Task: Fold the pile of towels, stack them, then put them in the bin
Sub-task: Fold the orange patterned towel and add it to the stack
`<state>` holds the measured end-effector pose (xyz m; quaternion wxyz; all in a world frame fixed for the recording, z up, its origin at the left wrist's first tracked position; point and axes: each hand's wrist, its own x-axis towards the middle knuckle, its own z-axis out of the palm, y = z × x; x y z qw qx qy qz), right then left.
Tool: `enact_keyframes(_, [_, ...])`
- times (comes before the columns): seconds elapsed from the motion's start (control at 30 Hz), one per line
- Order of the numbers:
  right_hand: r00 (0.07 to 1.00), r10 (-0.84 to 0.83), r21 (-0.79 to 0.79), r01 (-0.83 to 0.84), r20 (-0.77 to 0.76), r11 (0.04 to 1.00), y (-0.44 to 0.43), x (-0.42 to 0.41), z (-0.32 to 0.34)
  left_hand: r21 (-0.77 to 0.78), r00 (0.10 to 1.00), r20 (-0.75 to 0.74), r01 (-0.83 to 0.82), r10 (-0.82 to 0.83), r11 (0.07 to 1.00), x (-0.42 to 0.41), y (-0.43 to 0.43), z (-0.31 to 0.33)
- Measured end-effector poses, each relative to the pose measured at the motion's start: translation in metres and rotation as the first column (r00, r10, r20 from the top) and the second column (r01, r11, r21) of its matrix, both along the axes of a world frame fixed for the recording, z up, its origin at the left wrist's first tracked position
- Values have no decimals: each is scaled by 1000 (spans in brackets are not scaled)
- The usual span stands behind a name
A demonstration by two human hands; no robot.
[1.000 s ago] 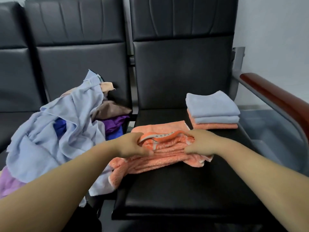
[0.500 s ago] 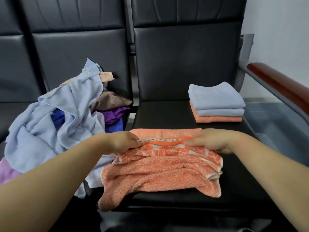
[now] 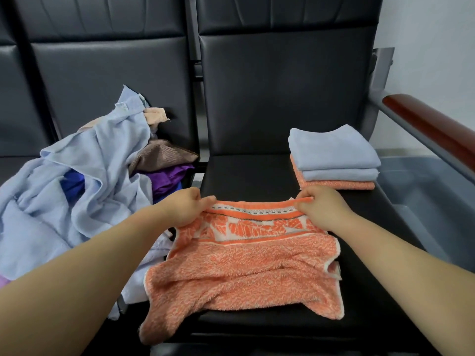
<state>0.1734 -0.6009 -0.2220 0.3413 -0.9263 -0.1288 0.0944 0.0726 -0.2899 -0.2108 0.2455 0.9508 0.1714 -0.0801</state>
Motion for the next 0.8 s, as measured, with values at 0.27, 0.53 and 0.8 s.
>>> enact_keyframes(0.27, [997,28,-233,-11,70,972,11,16,-12,231,984,163,25,-64,973,15,7,-29])
enact_keyframes(0.53, [997,81,-425,-79,-14,902,21,16,-4,153,987,-65,156,-147,976,27,21,-19])
enact_keyframes(0.8, [978,142,-489,-50,151,871,33,8,23,283,984,28,162,-177,945,14,29,39])
